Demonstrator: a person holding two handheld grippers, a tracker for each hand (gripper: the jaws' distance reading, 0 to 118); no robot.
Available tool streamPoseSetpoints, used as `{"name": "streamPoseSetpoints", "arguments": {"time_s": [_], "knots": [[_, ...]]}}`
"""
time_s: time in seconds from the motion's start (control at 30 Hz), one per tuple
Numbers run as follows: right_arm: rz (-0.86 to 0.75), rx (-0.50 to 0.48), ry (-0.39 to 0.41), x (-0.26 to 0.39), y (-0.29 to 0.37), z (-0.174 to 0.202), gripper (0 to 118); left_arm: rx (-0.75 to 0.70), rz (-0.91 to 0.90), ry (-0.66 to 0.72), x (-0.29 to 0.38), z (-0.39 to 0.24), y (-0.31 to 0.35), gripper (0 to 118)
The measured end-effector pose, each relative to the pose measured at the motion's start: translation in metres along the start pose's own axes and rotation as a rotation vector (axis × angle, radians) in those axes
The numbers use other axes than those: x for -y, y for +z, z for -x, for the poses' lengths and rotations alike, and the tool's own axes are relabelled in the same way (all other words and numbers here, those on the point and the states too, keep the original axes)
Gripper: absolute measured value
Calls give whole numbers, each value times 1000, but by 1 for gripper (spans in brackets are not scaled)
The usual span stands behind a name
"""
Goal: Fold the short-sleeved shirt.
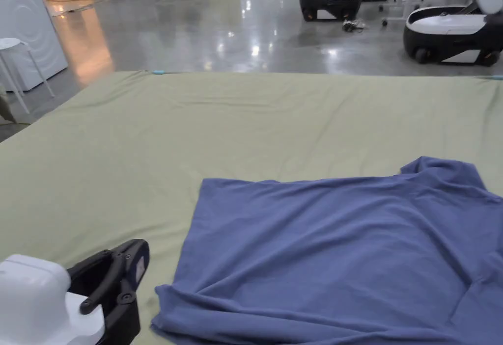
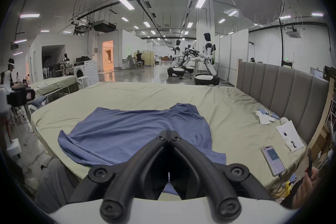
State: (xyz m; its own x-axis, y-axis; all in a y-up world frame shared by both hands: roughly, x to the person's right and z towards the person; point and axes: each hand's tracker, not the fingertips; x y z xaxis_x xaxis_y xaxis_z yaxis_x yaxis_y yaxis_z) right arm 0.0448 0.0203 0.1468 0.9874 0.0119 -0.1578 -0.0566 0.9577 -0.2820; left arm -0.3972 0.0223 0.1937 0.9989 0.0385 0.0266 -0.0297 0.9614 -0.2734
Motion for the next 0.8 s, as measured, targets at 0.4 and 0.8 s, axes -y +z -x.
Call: {"name": "streamPoseSetpoints", "arguments": {"time_s": [0.4, 0.8], "knots": [[70, -6, -64, 10, -4, -12, 0, 33, 351, 255, 104, 59, -76, 5], [139, 78, -82, 44, 6, -42, 0, 0, 477, 120, 114, 52, -124, 43]]}}
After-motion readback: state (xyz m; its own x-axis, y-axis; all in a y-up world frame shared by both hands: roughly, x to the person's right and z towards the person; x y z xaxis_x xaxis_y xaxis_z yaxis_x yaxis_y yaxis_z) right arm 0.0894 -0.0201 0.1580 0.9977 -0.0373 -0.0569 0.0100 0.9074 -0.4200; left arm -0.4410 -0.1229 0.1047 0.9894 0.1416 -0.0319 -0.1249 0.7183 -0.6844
